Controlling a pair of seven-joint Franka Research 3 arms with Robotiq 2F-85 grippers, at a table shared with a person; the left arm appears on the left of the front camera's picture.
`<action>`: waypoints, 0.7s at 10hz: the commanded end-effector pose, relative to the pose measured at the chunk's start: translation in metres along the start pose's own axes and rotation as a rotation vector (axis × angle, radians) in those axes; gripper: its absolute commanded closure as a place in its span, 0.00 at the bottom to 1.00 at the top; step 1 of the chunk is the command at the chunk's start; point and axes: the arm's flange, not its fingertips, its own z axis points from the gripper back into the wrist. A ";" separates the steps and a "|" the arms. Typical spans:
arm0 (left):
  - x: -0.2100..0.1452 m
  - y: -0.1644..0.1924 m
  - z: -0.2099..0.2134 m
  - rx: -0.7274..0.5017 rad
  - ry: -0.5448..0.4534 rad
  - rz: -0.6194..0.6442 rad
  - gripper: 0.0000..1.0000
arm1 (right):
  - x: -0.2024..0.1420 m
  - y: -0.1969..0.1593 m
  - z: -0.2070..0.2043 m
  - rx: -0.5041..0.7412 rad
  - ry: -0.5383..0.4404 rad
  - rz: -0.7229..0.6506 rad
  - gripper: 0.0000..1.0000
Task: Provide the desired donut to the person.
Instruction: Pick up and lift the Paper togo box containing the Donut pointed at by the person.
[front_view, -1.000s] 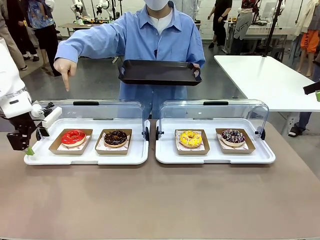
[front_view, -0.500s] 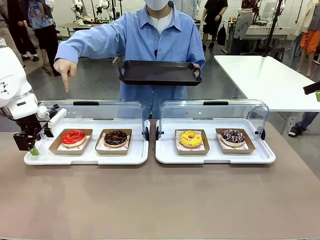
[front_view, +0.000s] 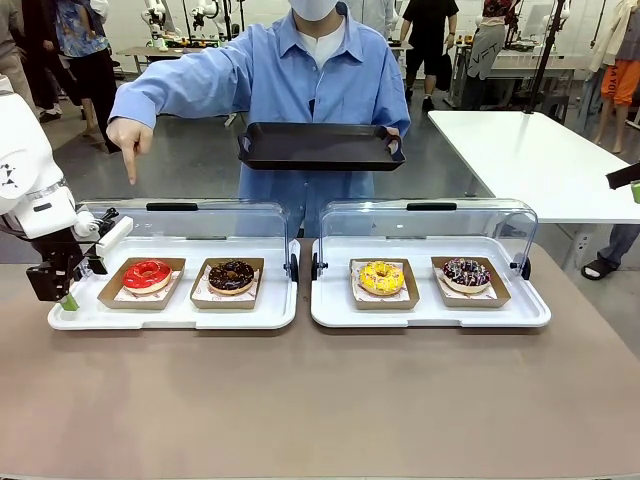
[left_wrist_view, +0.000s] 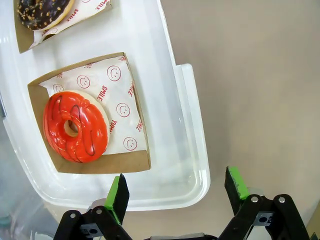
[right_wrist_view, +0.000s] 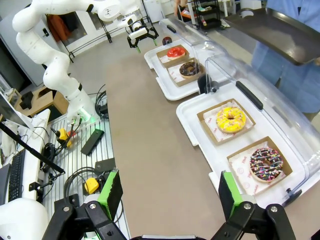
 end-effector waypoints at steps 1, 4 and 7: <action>-0.005 0.004 -0.007 -0.016 0.004 -0.006 0.00 | 0.000 0.001 0.000 0.004 -0.006 0.002 0.00; -0.003 0.014 -0.026 -0.032 0.027 -0.017 0.00 | 0.000 0.001 0.000 0.004 -0.006 0.002 0.00; 0.003 0.023 -0.039 -0.028 0.053 -0.011 0.00 | 0.000 0.001 0.000 0.004 -0.006 0.002 0.00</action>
